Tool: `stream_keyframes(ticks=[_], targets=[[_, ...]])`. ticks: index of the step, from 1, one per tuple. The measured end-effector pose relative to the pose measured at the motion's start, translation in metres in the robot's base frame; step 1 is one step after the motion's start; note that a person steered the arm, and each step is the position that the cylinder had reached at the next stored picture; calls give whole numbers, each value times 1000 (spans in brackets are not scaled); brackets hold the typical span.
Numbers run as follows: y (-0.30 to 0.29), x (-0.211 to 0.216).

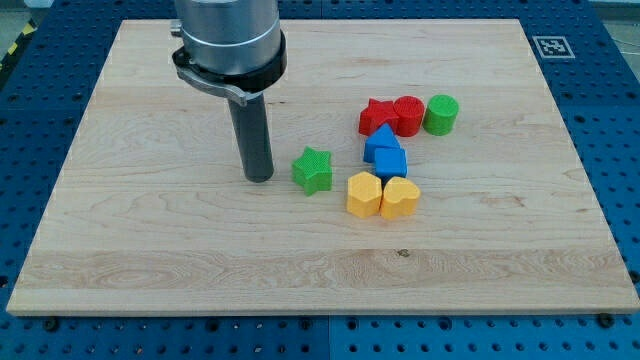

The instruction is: Place the green star to the top left of yellow hexagon

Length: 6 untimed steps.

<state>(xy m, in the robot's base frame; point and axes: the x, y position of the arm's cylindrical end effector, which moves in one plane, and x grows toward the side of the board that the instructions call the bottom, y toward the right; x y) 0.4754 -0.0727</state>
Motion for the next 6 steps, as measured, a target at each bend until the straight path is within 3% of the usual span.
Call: stream_keyframes(ticks=[4,5,6], targets=[[37,0],[14,-21],[-11,-70]])
